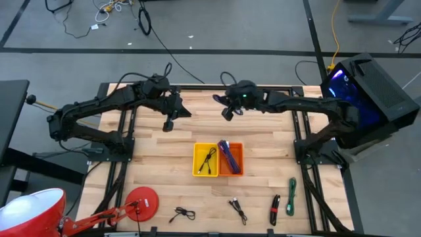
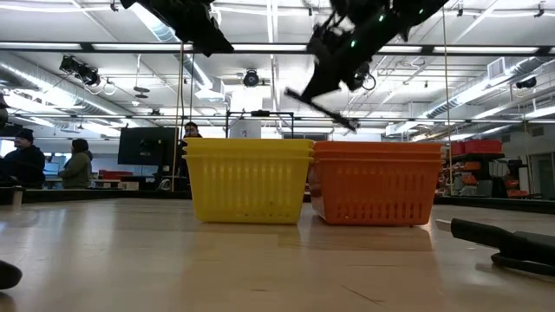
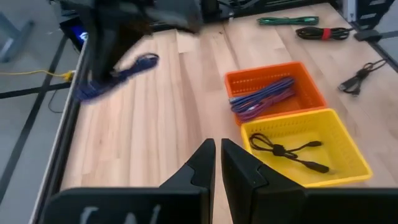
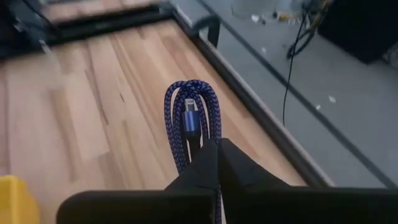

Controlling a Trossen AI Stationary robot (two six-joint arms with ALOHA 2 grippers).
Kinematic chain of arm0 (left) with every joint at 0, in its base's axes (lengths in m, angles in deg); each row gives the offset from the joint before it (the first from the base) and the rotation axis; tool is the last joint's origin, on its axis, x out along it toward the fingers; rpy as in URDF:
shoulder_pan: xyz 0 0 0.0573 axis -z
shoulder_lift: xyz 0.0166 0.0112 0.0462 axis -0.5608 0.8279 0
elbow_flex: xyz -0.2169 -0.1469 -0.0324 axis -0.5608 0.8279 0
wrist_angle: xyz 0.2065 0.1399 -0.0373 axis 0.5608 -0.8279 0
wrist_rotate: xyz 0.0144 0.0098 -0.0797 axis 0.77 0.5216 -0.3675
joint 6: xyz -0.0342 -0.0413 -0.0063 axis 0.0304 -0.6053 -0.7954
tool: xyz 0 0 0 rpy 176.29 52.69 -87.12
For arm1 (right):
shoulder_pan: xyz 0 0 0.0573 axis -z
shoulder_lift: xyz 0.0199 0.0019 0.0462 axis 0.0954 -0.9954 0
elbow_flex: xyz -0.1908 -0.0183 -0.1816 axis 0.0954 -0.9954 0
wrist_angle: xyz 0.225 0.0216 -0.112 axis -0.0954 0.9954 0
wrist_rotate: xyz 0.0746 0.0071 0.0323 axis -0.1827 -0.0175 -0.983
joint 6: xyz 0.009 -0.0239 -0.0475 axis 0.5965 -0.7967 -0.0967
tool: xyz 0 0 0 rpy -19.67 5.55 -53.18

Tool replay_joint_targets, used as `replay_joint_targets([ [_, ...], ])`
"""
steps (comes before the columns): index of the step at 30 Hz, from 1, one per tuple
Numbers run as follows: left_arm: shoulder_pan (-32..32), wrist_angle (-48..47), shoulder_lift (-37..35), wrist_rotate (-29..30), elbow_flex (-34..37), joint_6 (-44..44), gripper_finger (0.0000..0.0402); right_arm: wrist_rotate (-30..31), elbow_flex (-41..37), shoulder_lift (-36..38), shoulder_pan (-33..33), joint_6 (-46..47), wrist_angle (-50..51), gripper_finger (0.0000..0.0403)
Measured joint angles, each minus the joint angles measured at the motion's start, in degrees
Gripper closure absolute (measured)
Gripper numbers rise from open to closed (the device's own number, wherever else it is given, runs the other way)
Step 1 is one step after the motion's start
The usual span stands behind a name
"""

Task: Pick & Place USB Port
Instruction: Put the blue patterned charger cable into the orange bin

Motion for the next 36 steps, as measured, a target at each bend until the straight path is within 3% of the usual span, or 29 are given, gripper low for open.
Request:
replay_joint_targets([
  [13,0.0,0.7,0.0,0.1,0.0,-0.3,0.0369,-4.0,0.1,12.8,-10.0,-2.6,-6.1,0.0403],
  [19,0.0,0.6,0.0,0.9,0.0,-1.5,0.0369,2.4,0.1,13.2,-18.4,-3.6,-5.8,0.0403],
  [27,0.0,0.6,0.0,1.0,0.0,-1.5,0.0369,17.1,-0.8,11.8,-29.7,0.4,-7.0,0.0403],
  [36,0.0,0.6,0.0,1.0,0.0,-1.5,0.0369,24.4,-14.7,12.1,-36.2,8.1,-26.3,0.0403],
])
